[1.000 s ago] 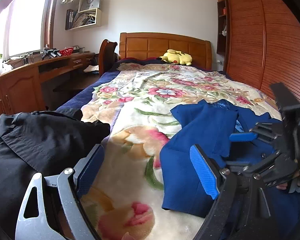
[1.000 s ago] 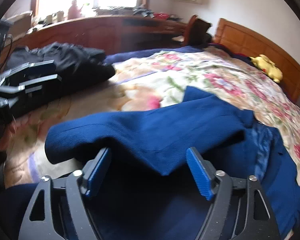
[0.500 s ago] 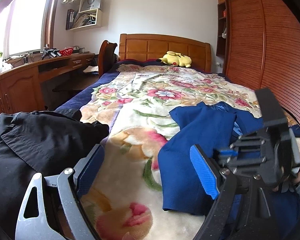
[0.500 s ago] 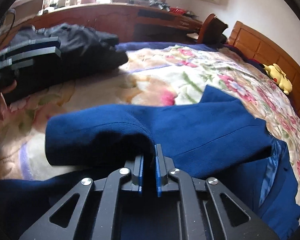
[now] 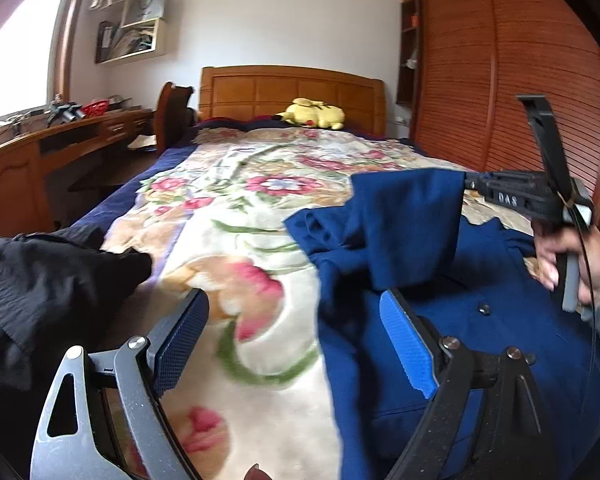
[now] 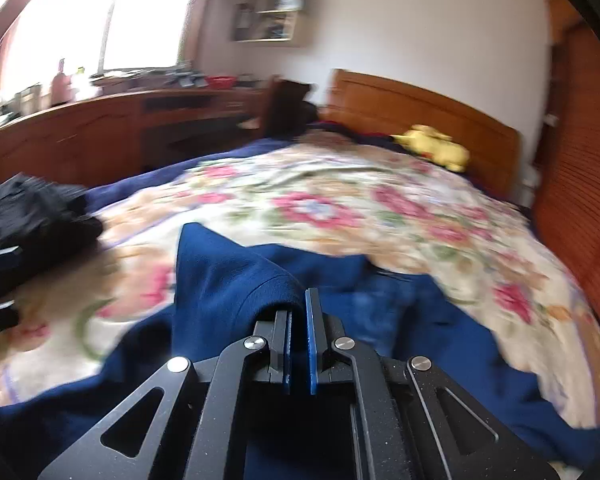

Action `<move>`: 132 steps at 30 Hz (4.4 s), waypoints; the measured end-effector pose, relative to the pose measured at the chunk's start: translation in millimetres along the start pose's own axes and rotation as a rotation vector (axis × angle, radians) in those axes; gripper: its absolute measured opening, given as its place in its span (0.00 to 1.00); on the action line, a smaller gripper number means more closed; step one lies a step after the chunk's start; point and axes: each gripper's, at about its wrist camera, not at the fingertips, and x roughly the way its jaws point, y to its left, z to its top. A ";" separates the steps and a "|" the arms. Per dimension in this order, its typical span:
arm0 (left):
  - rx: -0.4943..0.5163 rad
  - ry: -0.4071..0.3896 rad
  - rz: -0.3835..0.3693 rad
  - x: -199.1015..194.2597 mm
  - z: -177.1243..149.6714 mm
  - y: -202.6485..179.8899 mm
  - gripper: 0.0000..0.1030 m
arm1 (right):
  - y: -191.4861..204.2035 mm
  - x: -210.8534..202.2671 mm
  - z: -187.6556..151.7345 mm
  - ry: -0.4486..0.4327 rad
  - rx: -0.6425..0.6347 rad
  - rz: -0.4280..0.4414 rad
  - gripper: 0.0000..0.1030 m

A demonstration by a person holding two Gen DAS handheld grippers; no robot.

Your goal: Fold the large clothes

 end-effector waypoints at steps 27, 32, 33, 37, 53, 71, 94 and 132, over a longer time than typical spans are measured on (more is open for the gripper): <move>0.054 0.031 -0.043 4.7 -5.0 -28.0 0.85 | -84.5 -33.5 -57.6 0.238 0.142 -0.132 0.43; 0.055 0.037 -0.040 5.6 -5.8 -30.6 0.85 | -72.1 -34.1 -51.6 0.209 0.131 -0.053 0.53; 0.058 0.037 -0.039 5.7 -6.3 -31.4 0.85 | -68.1 -30.3 -50.6 0.215 0.122 -0.040 0.54; 0.064 0.046 -0.031 9.4 -8.8 -31.7 0.85 | -53.5 -5.7 -53.3 0.257 0.069 -0.006 0.54; 0.073 0.087 -0.022 21.8 -12.6 -32.3 0.85 | -24.4 64.4 -56.4 0.367 -0.115 -0.031 0.65; 0.084 0.099 -0.019 25.4 -14.6 -33.6 0.85 | -90.1 3.4 -35.1 0.195 0.059 -0.092 0.06; 0.070 0.116 -0.019 28.0 -16.1 -30.5 0.85 | -157.5 -116.2 -53.6 0.227 0.268 -0.250 0.06; 0.119 0.037 -0.064 2.5 21.9 -65.1 0.85 | -153.5 -21.4 -156.6 0.418 0.256 -0.187 0.49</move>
